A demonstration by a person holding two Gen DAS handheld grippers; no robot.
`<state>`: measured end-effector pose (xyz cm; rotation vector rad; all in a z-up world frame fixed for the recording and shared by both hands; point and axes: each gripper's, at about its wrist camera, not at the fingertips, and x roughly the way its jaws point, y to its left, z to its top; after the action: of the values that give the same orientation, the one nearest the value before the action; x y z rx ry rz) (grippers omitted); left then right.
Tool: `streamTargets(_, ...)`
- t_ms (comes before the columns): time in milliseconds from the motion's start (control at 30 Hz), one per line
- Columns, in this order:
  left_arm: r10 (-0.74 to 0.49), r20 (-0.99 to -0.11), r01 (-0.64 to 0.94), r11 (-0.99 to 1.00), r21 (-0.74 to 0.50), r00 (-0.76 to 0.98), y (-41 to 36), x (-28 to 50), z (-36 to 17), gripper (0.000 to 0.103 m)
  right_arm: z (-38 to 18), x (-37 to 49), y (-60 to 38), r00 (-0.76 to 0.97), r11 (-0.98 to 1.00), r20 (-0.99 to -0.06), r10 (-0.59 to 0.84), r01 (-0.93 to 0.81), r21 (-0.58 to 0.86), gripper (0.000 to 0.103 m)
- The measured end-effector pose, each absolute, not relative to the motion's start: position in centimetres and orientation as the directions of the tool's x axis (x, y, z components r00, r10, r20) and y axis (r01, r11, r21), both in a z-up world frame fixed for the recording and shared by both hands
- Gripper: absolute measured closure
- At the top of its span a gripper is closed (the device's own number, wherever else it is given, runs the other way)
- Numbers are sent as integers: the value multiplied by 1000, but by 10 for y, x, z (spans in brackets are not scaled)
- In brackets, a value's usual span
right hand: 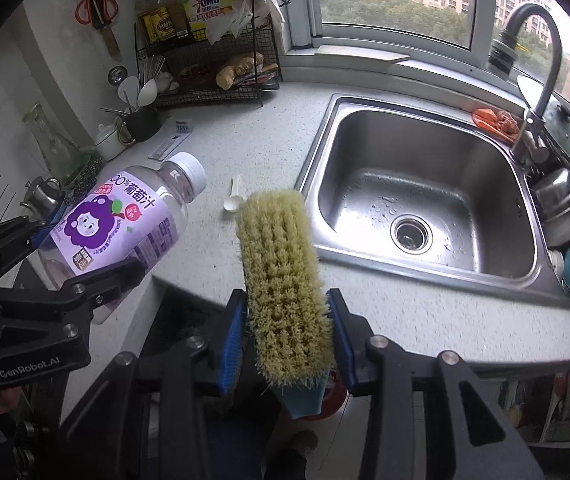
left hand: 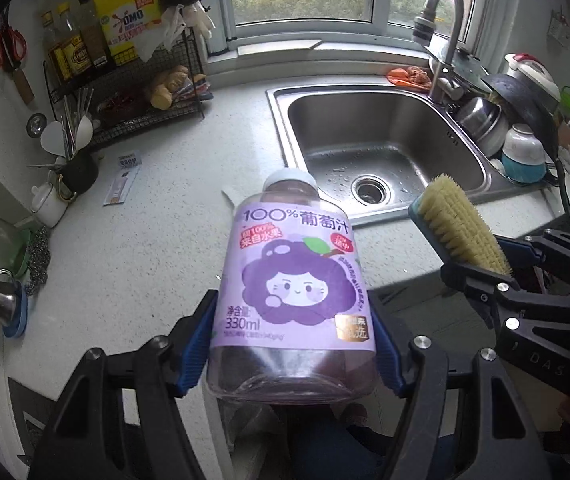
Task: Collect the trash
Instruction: 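Carry the bottle and brush down over the red bin with both tools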
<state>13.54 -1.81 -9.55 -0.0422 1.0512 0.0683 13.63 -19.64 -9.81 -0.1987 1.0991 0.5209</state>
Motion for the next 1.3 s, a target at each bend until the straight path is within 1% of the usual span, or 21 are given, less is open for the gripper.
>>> streamTargets(167, 38, -876, -22, 999, 32, 481, -49, 116, -98, 35, -101, 111, -224, 356, 888, -888, 291, -447, 112, 65)
streamTargets(400, -20, -912, 36, 999, -6, 411, -76, 99, -129, 35, -124, 85, -247, 313, 918, -915, 254, -377, 126, 65)
streamTargets(633, -68, -953, 81, 996, -46, 295, -90, 98, -185, 35, -169, 79, -258, 220, 943, -955, 201, -309, 127, 65)
streamTargets(800, -72, -971, 89, 995, -53, 228, -97, 104, -226, 35, -209, 77, -261, 157, 952, -971, 183, -276, 134, 65)
streamTargets(1167, -92, -987, 115, 990, -77, 133, -112, 135, -317, 35, -291, 91, -283, 93, 971, -983, 156, -198, 135, 66)
streamTargets(1300, -136, -986, 100, 987, -127, 93, -117, 141, -356, 35, -325, 97, -294, 67, 977, -987, 148, -164, 135, 66)
